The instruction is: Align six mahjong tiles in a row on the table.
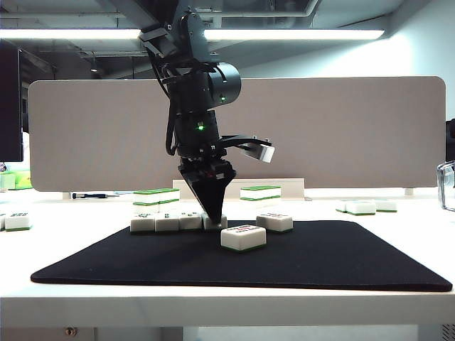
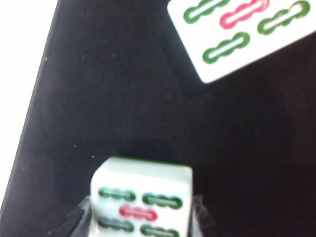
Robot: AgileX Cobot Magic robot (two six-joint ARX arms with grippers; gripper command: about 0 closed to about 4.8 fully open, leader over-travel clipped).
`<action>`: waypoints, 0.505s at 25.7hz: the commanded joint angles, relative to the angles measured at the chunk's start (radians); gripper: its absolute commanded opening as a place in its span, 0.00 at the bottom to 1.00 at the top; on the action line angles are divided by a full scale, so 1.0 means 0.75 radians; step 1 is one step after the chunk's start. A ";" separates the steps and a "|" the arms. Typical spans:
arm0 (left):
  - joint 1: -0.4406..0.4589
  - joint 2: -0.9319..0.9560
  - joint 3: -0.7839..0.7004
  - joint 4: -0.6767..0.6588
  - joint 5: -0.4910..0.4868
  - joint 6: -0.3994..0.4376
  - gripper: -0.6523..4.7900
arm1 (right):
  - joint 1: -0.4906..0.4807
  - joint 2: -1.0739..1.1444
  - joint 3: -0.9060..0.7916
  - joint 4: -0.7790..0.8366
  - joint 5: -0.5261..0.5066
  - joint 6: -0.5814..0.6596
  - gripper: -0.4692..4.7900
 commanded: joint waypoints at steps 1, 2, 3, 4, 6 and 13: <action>-0.001 -0.007 0.005 0.017 0.001 0.003 0.57 | 0.001 -0.016 0.004 0.016 -0.001 -0.003 0.09; -0.001 -0.007 0.005 0.032 0.000 0.002 0.57 | 0.001 -0.016 0.004 0.016 -0.001 -0.004 0.09; 0.000 -0.008 0.005 0.049 0.000 0.002 0.57 | 0.001 -0.016 0.004 0.016 -0.001 -0.004 0.09; 0.000 -0.008 0.005 0.064 -0.004 0.003 0.57 | 0.001 -0.016 0.004 0.016 -0.001 -0.003 0.09; 0.000 -0.007 0.005 0.101 -0.048 0.002 0.57 | 0.001 -0.016 0.004 0.016 -0.001 -0.003 0.09; 0.002 -0.007 0.005 0.040 -0.059 0.002 0.57 | 0.001 -0.016 0.004 0.016 -0.001 -0.004 0.09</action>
